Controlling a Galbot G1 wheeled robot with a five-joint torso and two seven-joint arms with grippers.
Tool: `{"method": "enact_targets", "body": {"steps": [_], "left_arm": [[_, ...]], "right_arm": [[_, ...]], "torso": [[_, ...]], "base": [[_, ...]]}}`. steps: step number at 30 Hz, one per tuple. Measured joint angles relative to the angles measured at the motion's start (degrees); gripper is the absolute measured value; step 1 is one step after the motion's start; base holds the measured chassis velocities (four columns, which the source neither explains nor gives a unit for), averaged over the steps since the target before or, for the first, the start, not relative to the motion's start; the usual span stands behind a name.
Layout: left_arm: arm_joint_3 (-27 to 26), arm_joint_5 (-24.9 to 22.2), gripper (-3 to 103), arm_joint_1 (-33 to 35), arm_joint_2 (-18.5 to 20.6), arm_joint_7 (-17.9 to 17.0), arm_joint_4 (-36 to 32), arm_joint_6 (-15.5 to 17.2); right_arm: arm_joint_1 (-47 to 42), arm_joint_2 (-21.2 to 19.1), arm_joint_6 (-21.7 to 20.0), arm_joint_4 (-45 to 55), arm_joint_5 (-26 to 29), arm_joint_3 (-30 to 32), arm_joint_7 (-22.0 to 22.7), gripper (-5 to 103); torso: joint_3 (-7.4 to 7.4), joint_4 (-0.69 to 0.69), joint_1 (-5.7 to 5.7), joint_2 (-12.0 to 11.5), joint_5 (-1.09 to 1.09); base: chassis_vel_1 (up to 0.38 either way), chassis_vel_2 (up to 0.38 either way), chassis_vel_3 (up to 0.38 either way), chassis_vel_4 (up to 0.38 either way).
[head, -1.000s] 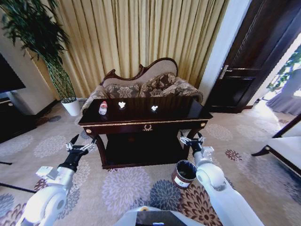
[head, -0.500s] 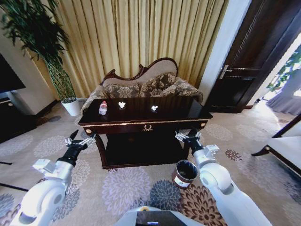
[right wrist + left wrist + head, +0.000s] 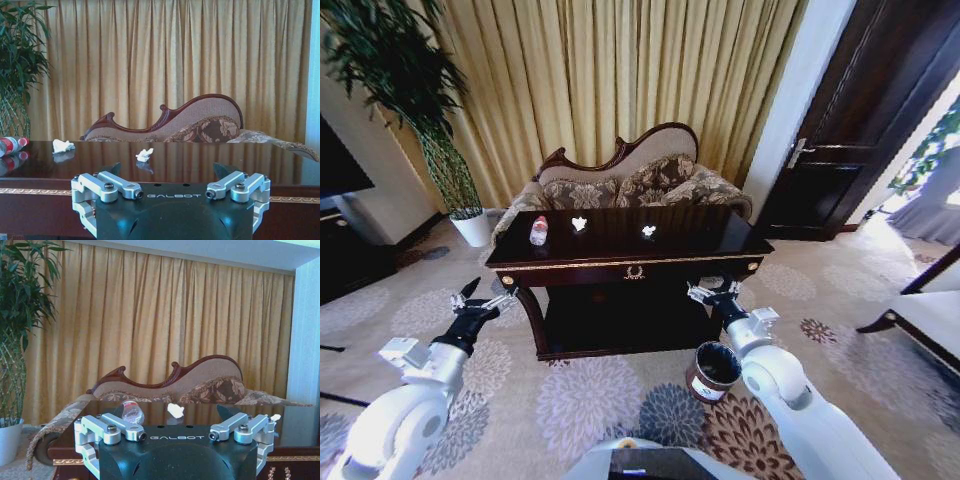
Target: Move to the front of the table and place the trash on the table into the trash bin.
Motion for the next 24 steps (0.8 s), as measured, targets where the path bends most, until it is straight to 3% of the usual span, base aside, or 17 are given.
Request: {"method": "enact_targets", "body": {"steps": [24], "left_arm": [[1.3,1.7,100,0.4,-0.8,0.7,-0.3,-1.4]], "right_arm": [[-1.0,0.5,-0.4,0.9,-0.8,-0.1,0.3,100]], "torso": [[0.00,0.00,0.01,0.0,0.00]], "base": [[-0.127,0.127,0.124,-0.126]]}}
